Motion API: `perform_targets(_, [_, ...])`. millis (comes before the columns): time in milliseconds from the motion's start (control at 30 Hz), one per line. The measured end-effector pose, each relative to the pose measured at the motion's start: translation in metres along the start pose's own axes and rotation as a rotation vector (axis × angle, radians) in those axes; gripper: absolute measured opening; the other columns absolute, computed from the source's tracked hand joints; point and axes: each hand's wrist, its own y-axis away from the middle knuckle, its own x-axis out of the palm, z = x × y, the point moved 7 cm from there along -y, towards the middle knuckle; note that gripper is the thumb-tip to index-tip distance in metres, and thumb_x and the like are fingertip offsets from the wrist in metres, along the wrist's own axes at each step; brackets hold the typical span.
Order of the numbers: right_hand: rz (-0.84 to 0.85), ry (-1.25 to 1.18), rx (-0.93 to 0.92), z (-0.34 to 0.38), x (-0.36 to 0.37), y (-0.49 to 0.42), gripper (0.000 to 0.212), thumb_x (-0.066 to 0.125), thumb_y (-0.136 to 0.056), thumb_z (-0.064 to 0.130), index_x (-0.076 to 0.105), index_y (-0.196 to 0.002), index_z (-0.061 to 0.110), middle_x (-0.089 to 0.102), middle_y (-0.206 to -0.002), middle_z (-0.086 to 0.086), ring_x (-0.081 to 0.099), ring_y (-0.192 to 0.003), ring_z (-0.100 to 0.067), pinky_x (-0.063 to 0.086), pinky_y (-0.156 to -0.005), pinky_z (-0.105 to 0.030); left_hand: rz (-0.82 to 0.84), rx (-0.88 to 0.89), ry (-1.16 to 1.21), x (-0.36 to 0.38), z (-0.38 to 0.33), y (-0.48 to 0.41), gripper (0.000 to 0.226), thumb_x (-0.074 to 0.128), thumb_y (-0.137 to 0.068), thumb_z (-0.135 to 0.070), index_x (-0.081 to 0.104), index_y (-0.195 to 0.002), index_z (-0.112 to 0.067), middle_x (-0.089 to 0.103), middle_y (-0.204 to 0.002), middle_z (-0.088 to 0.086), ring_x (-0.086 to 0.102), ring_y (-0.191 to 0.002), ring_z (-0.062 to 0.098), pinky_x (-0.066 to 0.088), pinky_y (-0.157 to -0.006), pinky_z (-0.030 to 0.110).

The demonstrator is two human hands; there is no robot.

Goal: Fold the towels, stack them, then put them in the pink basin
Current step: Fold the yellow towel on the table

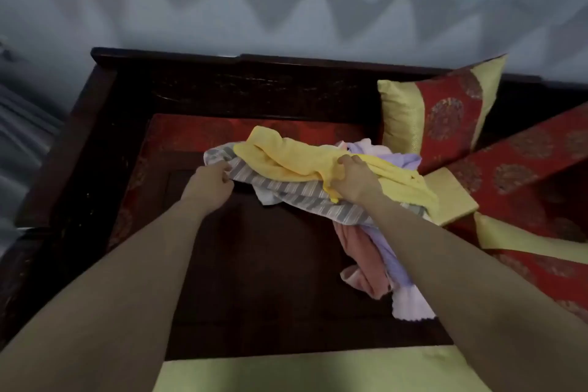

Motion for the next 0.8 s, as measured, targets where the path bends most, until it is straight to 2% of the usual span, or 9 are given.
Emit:
perform_targets(200, [0.054,0.272,0.058,-0.008,0.022,-0.011,0.033,0.054,-0.087,0.032,0.057,-0.118,0.023,0.045,-0.122,-0.009,0.044,-0.117,-0.03,0.041,-0.081,-0.04,0.026,-0.033,-0.014,0.004,0.002,-0.016,0.044,0.046,-0.085,-0.014,0.054,-0.129,-0.015,0.065,-0.111,0.014,0.06,-0.1,0.033,0.051,-0.086,0.04])
perform_targets(300, [-0.049,0.2,0.065,-0.008,0.015,-0.015,0.032,0.045,-0.092,0.024,0.056,-0.121,0.021,0.052,-0.121,-0.01,0.046,-0.118,-0.031,0.038,-0.09,-0.043,0.028,-0.042,-0.006,0.003,0.004,-0.023,0.044,0.045,-0.087,-0.013,0.054,-0.129,-0.014,0.065,-0.111,0.013,0.06,-0.101,0.032,0.051,-0.087,0.04])
perform_targets(400, [-0.246,-0.201,0.128,-0.003,-0.006,-0.01,0.036,0.036,-0.095,0.026,0.054,-0.117,0.005,0.064,-0.103,-0.018,0.057,-0.101,-0.038,0.041,-0.087,-0.042,0.017,-0.055,-0.002,0.002,0.004,-0.03,0.042,0.044,-0.088,-0.014,0.055,-0.128,-0.015,0.064,-0.117,0.015,0.06,-0.103,0.033,0.049,-0.086,0.038])
perform_targets(433, [-0.275,-0.385,0.146,-0.002,-0.011,-0.007,0.038,0.035,-0.094,0.029,0.059,-0.11,0.004,0.064,-0.092,-0.015,0.059,-0.092,-0.036,0.042,-0.082,-0.041,0.018,-0.064,0.016,0.002,0.003,-0.032,0.04,0.044,-0.089,-0.015,0.057,-0.127,-0.013,0.063,-0.117,0.015,0.06,-0.104,0.032,0.049,-0.085,0.037])
perform_targets(467, [-0.267,-0.563,0.165,0.0,-0.014,-0.004,0.036,0.035,-0.092,0.029,0.062,-0.091,0.006,0.059,-0.077,-0.009,0.057,-0.078,-0.03,0.042,-0.074,-0.038,0.024,-0.075,0.045,0.003,0.0,-0.034,0.036,0.044,-0.09,-0.015,0.059,-0.123,-0.011,0.064,-0.114,0.014,0.06,-0.101,0.031,0.049,-0.083,0.037])
perform_targets(533, [-0.155,-0.873,0.245,0.004,-0.011,0.001,0.033,0.037,-0.091,0.022,0.046,-0.06,0.016,0.045,-0.059,0.0,0.044,-0.058,-0.017,0.039,-0.06,-0.03,0.052,-0.116,0.15,0.008,-0.005,-0.036,0.028,0.045,-0.092,-0.017,0.066,-0.106,-0.002,0.066,-0.099,0.016,0.061,-0.089,0.029,0.048,-0.076,0.038])
perform_targets(633, [0.141,-1.239,0.392,0.014,0.004,0.018,0.032,0.041,-0.095,0.023,0.062,-0.071,0.016,0.066,-0.061,0.0,0.062,-0.061,-0.014,0.049,-0.065,-0.024,0.158,-0.26,0.476,0.029,-0.011,-0.039,0.03,0.047,-0.091,-0.022,0.064,-0.097,0.002,0.069,-0.09,0.019,0.067,-0.087,0.031,0.05,-0.07,0.035])
perform_targets(700, [0.265,-1.323,0.352,0.023,0.004,0.026,0.031,0.042,-0.095,0.025,0.068,-0.082,0.013,0.072,-0.069,0.0,0.069,-0.066,-0.013,0.052,-0.071,-0.027,0.297,-0.404,0.704,0.051,-0.02,-0.033,0.039,0.046,-0.093,-0.036,0.062,-0.103,-0.002,0.071,-0.094,0.015,0.068,-0.087,0.026,0.052,-0.076,0.035])
perform_targets(800, [0.293,-1.159,0.172,0.031,-0.002,0.028,0.023,0.056,-0.076,0.024,0.066,-0.081,0.004,0.065,-0.075,-0.004,0.062,-0.072,-0.014,0.047,-0.073,-0.029,0.44,-0.463,0.829,0.071,-0.041,-0.03,0.051,0.049,-0.089,-0.055,0.062,-0.101,-0.008,0.071,-0.096,0.01,0.07,-0.09,0.024,0.056,-0.083,0.04])
